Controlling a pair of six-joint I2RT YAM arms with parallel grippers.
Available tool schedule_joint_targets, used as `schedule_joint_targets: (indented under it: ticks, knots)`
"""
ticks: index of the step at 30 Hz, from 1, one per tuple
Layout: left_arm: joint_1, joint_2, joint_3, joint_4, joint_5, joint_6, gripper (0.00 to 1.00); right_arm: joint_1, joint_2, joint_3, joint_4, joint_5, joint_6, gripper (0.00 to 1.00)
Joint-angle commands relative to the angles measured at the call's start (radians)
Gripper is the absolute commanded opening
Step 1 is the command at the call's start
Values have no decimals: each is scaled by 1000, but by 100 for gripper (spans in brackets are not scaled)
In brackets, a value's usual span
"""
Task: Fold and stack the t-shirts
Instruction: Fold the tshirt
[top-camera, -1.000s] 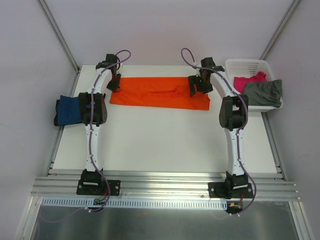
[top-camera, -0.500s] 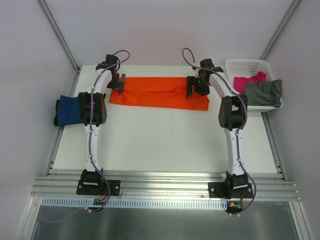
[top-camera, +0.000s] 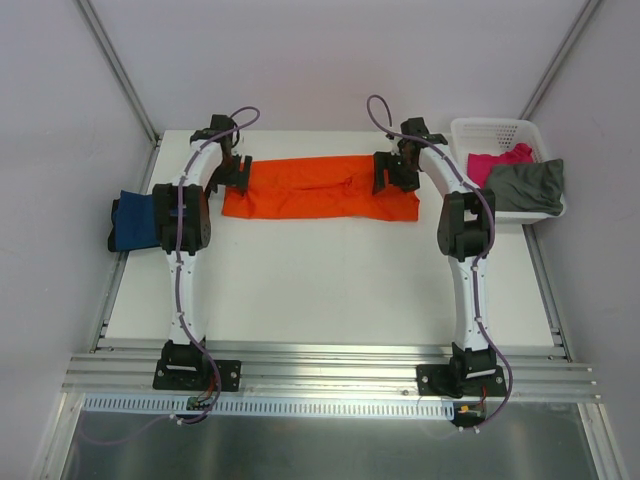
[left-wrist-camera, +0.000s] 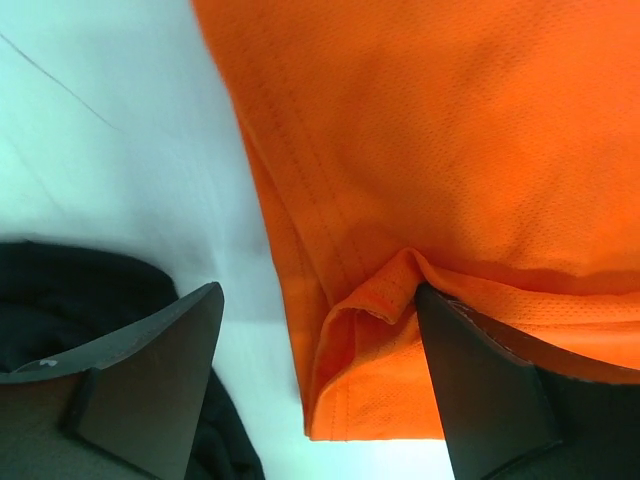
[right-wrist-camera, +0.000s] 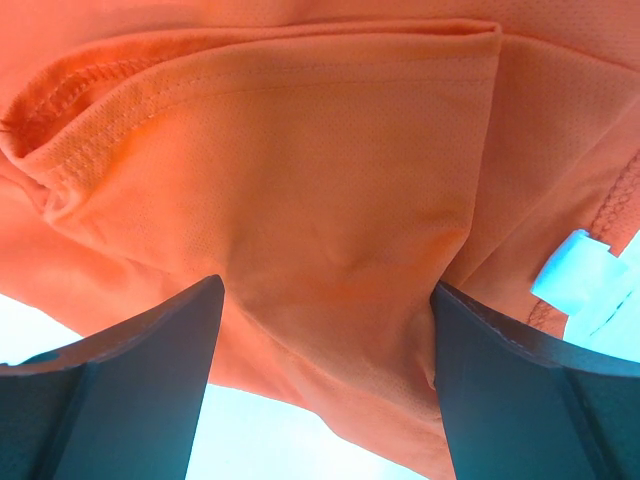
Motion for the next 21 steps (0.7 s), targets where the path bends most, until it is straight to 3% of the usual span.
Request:
schedule_joint_targets:
  ticks: [1, 8, 17, 21]
  knots:
    - [-7, -78, -86, -111, 90, -18, 78, -13, 7, 16, -20, 11, 39, 83]
    - [-12, -247, -373, -146, 194, -48, 77, -36, -22, 12, -31, 45, 13, 83]
    - [-70, -500, -650, -170, 205, -37, 77, -98, -45, 22, -56, 80, -64, 83]
    - [-102, -606, -666, -169, 177, -29, 77, -119, -81, 38, -39, 85, -59, 83]
